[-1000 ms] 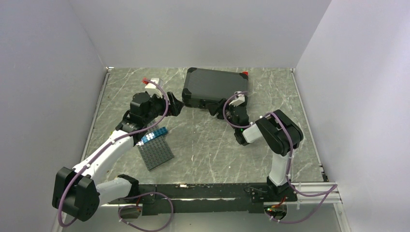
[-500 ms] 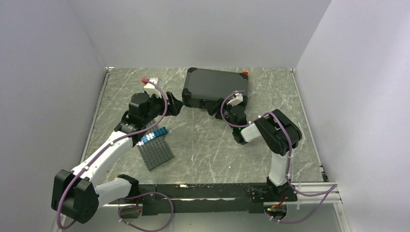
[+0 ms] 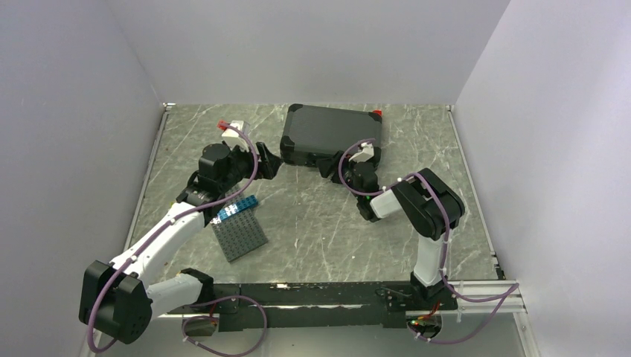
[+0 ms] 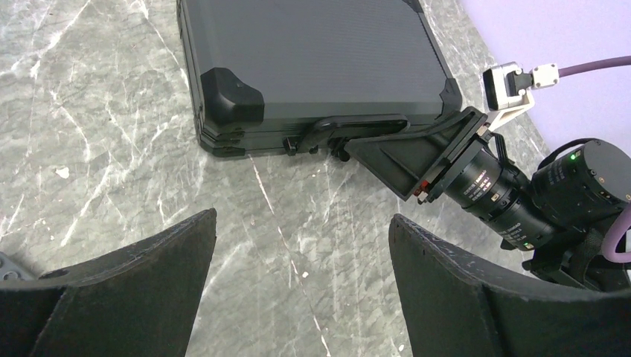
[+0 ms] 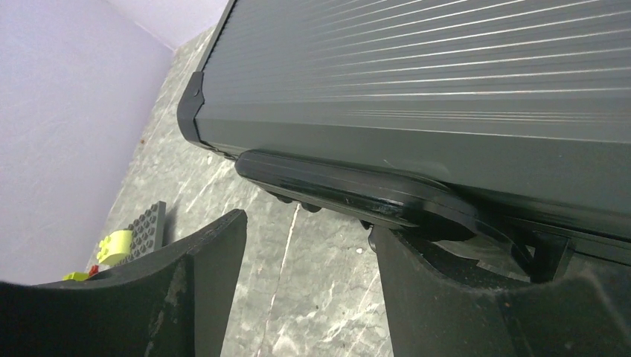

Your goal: Pack up texas hold em set

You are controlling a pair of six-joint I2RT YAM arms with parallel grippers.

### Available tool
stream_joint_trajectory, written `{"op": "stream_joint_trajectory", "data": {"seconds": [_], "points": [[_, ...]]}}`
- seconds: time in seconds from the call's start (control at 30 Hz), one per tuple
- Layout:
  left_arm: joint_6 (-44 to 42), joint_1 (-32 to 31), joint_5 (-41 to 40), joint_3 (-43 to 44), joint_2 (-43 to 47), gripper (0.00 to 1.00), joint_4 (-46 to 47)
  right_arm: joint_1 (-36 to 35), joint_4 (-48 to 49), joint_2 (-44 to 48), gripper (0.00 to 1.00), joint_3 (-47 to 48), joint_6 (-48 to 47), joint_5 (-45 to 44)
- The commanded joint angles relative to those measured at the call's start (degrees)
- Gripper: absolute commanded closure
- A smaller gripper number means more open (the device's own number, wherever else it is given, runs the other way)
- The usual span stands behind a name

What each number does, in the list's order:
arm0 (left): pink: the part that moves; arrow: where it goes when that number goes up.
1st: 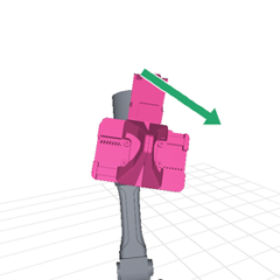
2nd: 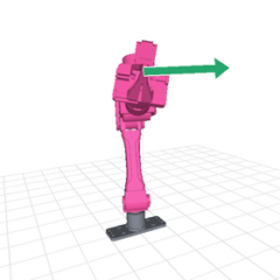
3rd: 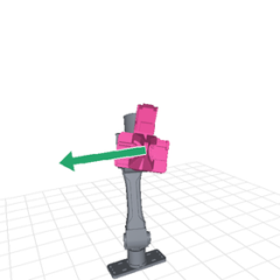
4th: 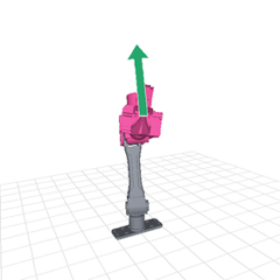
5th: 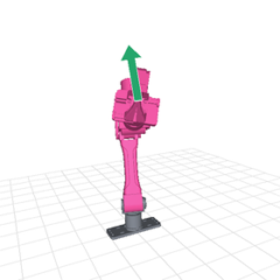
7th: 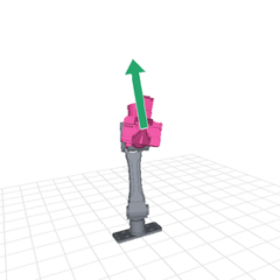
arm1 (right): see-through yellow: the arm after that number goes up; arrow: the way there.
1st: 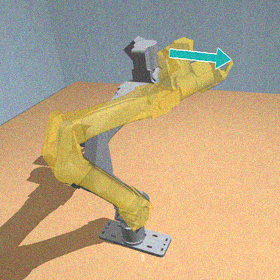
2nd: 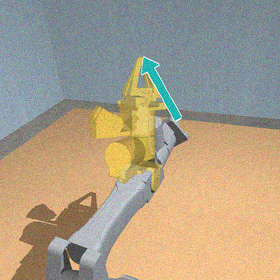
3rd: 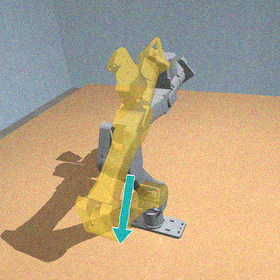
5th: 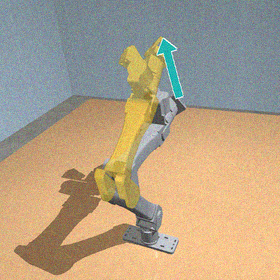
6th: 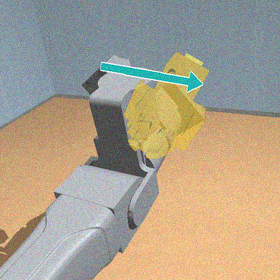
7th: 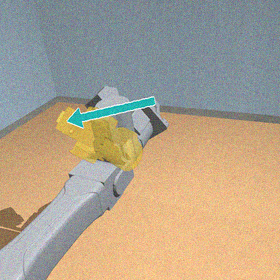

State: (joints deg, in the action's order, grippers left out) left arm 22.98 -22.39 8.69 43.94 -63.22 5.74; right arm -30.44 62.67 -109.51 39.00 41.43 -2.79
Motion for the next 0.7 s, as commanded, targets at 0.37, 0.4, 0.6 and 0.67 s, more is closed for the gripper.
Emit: {"op": "stream_joint_trajectory", "data": {"seconds": [0.37, 0.4, 0.6, 0.67], "points": [[-0.3, 0.2, 2.8, 0.0, 7.7, 0.1, -4.1, 1.2, -2.0, 1.0, 0.31, 5.5, 0.2, -5.9], [-0.4, 0.2, 2.9, 0.1, 8.3, 0.09, -4.8, 1.1, -1.8, 1.0, 0.31, 5.4, 0.3, -5.6], [-1.2, 0.2, 3.6, 1.5, 11.3, 0.09, -8.5, 0.0, -1.8, 3.1, 0.31, 4.4, -1.0, -5.4], [-1.6, 0.2, 4.5, 2.3, 11.5, 0.09, -9.6, -0.5, -1.8, 3.9, 0.32, 3.7, -1.3, -5.7]]}}
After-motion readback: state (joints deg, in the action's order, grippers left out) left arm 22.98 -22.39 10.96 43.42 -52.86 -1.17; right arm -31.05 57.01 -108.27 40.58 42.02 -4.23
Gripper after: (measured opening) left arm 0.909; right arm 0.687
